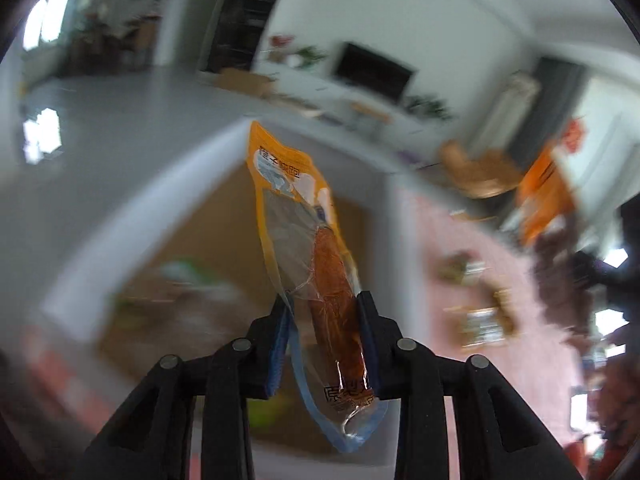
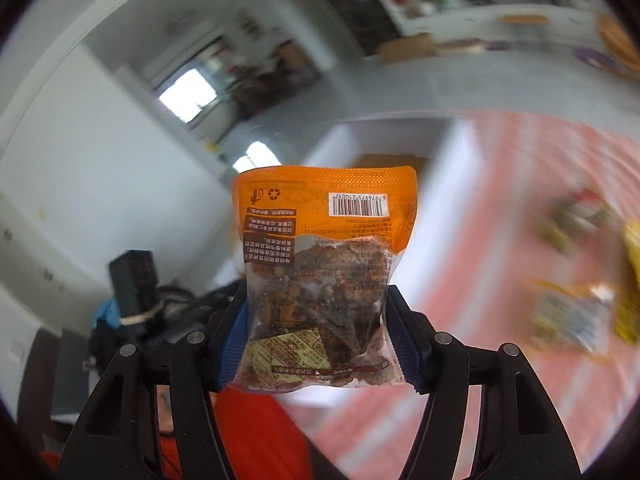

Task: Organize snacks
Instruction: 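Carry both packets over the white box and open both tools inside, then return both tools from the box to the table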

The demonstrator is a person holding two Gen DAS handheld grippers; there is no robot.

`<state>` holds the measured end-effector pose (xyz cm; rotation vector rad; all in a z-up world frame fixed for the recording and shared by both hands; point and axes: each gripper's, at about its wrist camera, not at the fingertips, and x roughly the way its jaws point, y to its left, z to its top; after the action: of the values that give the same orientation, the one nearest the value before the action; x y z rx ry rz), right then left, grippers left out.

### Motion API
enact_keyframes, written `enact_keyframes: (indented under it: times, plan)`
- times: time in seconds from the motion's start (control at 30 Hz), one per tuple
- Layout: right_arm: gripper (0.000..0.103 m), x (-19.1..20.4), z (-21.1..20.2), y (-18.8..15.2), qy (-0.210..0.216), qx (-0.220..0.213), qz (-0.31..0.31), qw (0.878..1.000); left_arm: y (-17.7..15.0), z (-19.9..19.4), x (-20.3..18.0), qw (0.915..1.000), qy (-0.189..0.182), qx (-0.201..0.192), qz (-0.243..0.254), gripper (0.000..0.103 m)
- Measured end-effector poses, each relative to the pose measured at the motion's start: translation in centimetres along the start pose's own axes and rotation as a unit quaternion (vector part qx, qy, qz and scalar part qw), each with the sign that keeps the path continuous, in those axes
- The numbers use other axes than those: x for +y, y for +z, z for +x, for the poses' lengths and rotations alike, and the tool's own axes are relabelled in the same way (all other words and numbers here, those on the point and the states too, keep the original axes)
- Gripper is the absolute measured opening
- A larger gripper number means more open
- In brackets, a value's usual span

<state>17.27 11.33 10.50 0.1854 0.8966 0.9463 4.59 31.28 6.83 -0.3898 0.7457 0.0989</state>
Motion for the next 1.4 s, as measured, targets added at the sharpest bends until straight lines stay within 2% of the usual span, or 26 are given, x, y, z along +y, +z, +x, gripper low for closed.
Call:
enact_keyframes:
  times: [0.03,0.07,0.1,0.13,0.17,0.23,0.3,0.37,0.43,0.53,0.57,0.63,0.7,0.77,0.83,0.93,1.03,1.1,1.17,1.3,1.4]
  plan:
    - [0.083,1.3,1.9,0.5,0.011,0.005,-0.006,1.0,0.1,0.1,1.0,0.9995,0.031,0.005,-0.001,0.039]
    - [0.099,2.2,3.5,0.8,0.017,0.015,-0.007,1.0,0.1,0.3,2.0,0.9985,0.055,0.008,-0.005,0.052]
    - [0.098,2.9,4.8,1.0,0.017,0.024,-0.006,1.0,0.0,0.4,2.7,0.9975,0.07,0.009,-0.009,0.062]
    - [0.097,3.3,5.7,1.2,0.007,0.027,-0.006,1.0,-0.1,0.2,3.4,0.9963,0.084,0.003,-0.014,0.08]
    - [0.097,3.4,5.9,1.1,0.007,0.023,-0.008,1.0,-0.5,0.0,3.7,0.9954,0.094,-0.01,-0.017,0.087]
    - [0.097,2.8,5.2,0.7,0.001,0.009,-0.009,1.0,-1.1,-0.5,3.6,0.9943,0.101,-0.029,-0.017,0.087]
    - [0.097,0.9,3.4,-0.4,-0.036,-0.007,-0.018,0.999,-1.7,-0.4,3.2,0.9949,0.093,-0.033,-0.024,0.087]
    - [0.097,-1.3,1.5,-2.3,-0.092,-0.016,-0.03,0.995,-2.6,-0.2,1.3,0.9972,0.063,-0.031,-0.024,0.087]
    - [0.097,-4.7,0.1,-4.8,-0.165,-0.016,-0.046,0.985,-3.4,-0.3,-0.4,0.9988,0.036,-0.03,-0.01,0.087]
    - [0.097,-11.6,-2.5,-10.1,-0.29,0.0,-0.048,0.956,-5.4,-0.3,-6.9,0.9984,-0.03,-0.023,0.042,0.088]
    - [0.097,-14.2,-3.7,-12.2,-0.329,0.006,-0.038,0.943,-6.2,-0.4,-9.2,0.9969,-0.049,-0.017,0.06,0.094]
    - [0.097,-18.0,-6.3,-15.5,-0.38,0.011,-0.019,0.925,-7.5,0.7,-13.6,0.992,-0.085,0.002,0.093,0.103]
    - [0.097,-21.0,-8.9,-18.2,-0.421,0.011,0.001,0.907,-9.2,2.3,-16.9,0.9855,-0.116,0.031,0.119,0.103]
    - [0.097,-23.2,-11.3,-20.1,-0.451,0.005,0.025,0.892,-11.6,6.0,-20.4,0.9761,-0.134,0.084,0.149,0.103]
    - [0.097,-24.6,-13.0,-21.2,-0.465,0.0,0.039,0.884,-13.8,10.3,-22.8,0.9696,-0.127,0.12,0.172,0.103]
    - [0.097,-26.0,-13.5,-22.1,-0.481,-0.005,0.044,0.876,-15.3,15.2,-24.8,0.9649,-0.097,0.142,0.198,0.102]
    - [0.097,-26.4,-14.1,-22.7,-0.459,-0.03,0.065,0.885,-15.8,17.5,-25.6,0.9664,-0.069,0.126,0.213,0.102]
    - [0.098,-26.6,-14.6,-22.6,-0.453,-0.033,0.078,0.887,-16.2,18.3,-25.5,0.9674,-0.064,0.121,0.213,0.102]
    - [0.098,-27.8,-15.0,-22.3,-0.435,-0.035,0.096,0.894,-16.3,18.9,-26.0,0.9662,-0.053,0.11,0.227,0.102]
    - [0.098,-28.5,-15.1,-22.4,-0.443,-0.039,0.106,0.889,-17.3,18.8,-26.2,0.9588,-0.025,0.107,0.262,0.103]
    - [0.099,-28.4,-15.4,-22.4,-0.442,-0.039,0.107,0.89,-17.2,18.8,-26.2,0.9584,-0.025,0.108,0.263,0.103]
